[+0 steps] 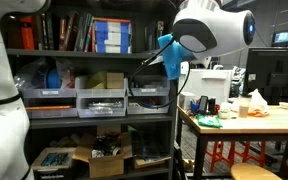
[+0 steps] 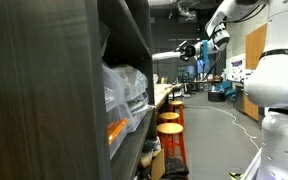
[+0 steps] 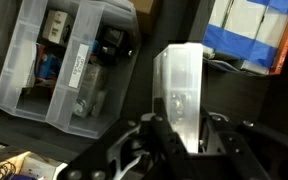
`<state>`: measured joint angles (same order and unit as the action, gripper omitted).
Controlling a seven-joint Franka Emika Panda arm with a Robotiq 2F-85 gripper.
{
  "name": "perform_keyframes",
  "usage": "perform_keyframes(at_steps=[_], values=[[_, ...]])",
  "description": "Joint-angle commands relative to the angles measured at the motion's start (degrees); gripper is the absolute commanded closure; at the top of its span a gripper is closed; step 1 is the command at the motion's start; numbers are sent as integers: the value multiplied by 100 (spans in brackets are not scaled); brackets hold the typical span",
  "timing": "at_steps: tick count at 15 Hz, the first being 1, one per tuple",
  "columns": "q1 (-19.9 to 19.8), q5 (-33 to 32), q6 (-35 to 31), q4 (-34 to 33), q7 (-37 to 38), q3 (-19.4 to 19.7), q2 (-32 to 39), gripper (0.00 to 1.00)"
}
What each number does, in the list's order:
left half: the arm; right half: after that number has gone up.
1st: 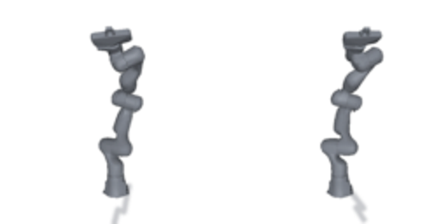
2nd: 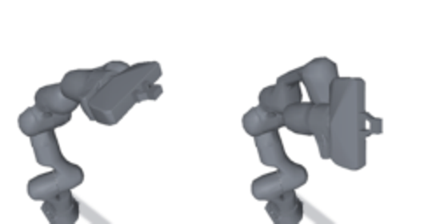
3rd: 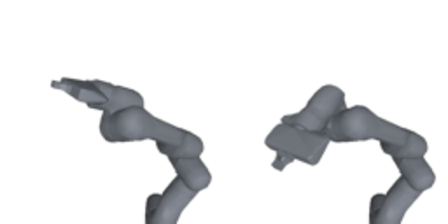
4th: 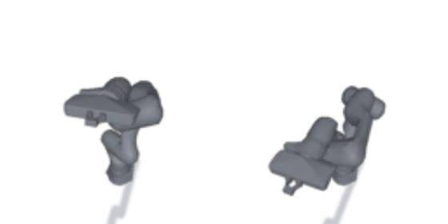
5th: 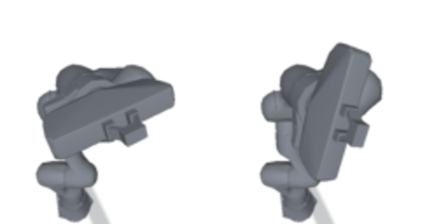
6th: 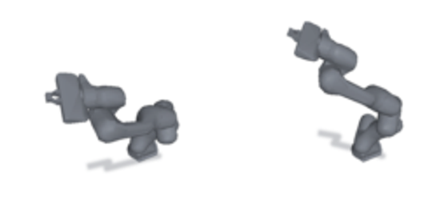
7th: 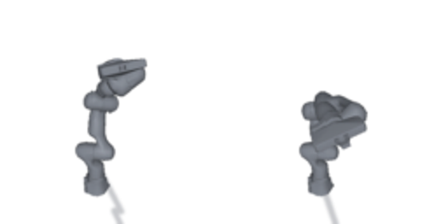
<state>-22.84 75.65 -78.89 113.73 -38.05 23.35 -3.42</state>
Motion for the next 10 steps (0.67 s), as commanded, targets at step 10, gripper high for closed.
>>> perform_keyframes(at_steps=[10], values=[[332,147,-533,11,-37,-335,160,93]])
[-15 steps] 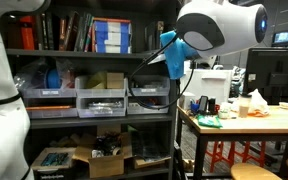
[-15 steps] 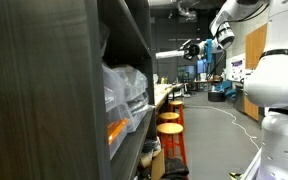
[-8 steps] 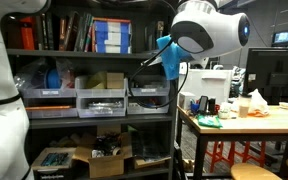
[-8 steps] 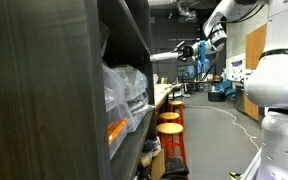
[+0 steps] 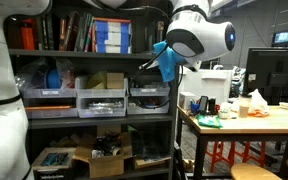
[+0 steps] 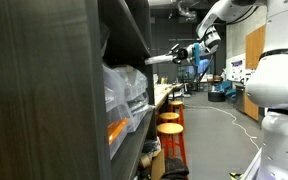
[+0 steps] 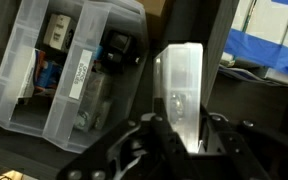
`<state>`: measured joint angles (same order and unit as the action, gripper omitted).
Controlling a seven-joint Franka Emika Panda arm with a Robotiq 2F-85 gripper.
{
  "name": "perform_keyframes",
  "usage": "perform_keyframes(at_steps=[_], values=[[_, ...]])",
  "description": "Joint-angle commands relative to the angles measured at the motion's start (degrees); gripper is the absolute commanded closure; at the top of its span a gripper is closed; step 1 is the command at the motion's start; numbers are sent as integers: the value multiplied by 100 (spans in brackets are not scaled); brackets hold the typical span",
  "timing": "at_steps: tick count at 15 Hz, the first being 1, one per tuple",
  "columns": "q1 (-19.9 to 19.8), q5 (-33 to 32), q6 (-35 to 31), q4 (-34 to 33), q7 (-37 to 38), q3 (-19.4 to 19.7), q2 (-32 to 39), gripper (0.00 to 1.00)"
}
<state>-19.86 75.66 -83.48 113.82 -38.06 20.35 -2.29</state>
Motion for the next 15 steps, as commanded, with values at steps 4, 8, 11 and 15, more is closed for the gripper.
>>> perform_keyframes(at_steps=[4,8,11,15], values=[[64,264,-69,12,-124,-76,198,93],[58,229,-29,13,-140,-79,332,71],[57,223,-29,15,-140,-81,378,93],[94,390,145,-62,-46,-145,649,93]])
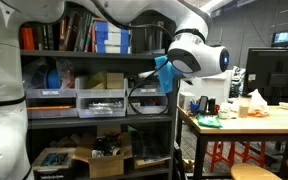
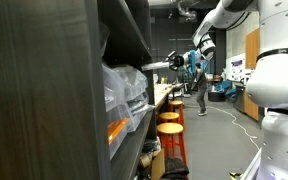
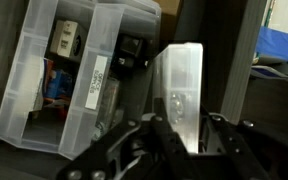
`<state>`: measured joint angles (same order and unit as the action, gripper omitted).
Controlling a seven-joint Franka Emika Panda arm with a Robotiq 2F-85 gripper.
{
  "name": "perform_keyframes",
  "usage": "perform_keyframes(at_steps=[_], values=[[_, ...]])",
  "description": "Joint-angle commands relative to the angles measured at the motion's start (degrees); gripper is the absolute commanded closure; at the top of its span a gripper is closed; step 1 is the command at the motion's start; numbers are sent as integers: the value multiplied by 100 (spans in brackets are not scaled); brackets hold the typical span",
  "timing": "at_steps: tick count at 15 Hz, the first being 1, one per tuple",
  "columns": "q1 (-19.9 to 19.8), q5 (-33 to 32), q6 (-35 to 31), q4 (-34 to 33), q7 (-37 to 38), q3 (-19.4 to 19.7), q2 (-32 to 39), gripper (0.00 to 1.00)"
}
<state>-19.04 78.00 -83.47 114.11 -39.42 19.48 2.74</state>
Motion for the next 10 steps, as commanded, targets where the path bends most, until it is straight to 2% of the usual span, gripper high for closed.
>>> perform_keyframes(at_steps=[1,10], values=[[26,170,130,-92,103,-83,181,93],[80,626,102,-191,84,-228,442,93]])
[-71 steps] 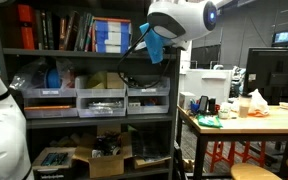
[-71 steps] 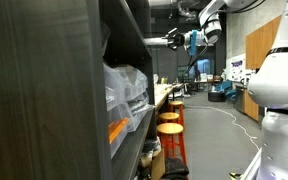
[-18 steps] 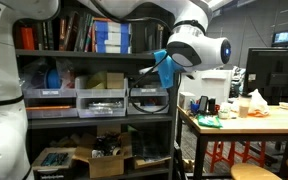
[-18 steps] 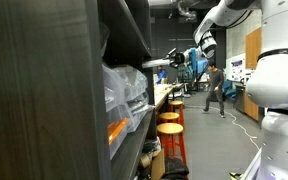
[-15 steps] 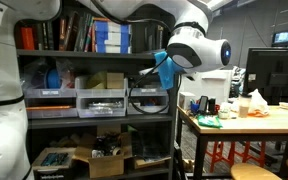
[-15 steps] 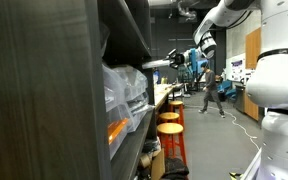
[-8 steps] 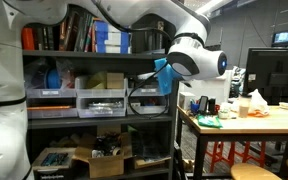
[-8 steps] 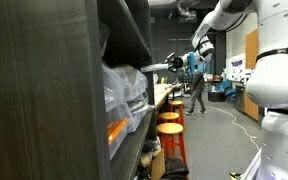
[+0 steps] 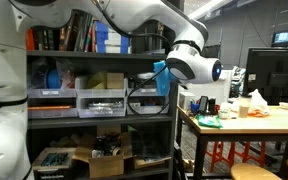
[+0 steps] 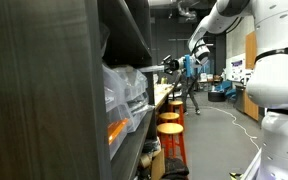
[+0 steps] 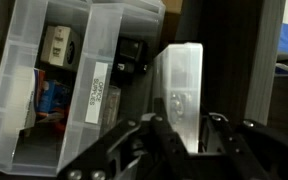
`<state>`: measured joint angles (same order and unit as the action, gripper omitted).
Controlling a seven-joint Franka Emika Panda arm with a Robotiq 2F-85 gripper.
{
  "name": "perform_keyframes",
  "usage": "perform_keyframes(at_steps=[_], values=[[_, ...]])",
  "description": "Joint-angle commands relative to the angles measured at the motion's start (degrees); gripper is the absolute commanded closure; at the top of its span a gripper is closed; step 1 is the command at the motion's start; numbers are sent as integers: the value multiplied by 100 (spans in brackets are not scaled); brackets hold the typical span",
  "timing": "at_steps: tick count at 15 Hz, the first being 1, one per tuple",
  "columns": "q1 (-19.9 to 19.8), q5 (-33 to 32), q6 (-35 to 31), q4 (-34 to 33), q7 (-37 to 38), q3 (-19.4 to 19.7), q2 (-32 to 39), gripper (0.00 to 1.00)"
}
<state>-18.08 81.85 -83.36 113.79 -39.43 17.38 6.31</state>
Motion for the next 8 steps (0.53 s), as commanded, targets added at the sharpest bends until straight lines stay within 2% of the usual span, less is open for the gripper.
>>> perform_keyframes(at_steps=[1,8], values=[[-11,305,88,-181,116,-28,131,93],[93,501,-84,-215,199,-155,348,93]])
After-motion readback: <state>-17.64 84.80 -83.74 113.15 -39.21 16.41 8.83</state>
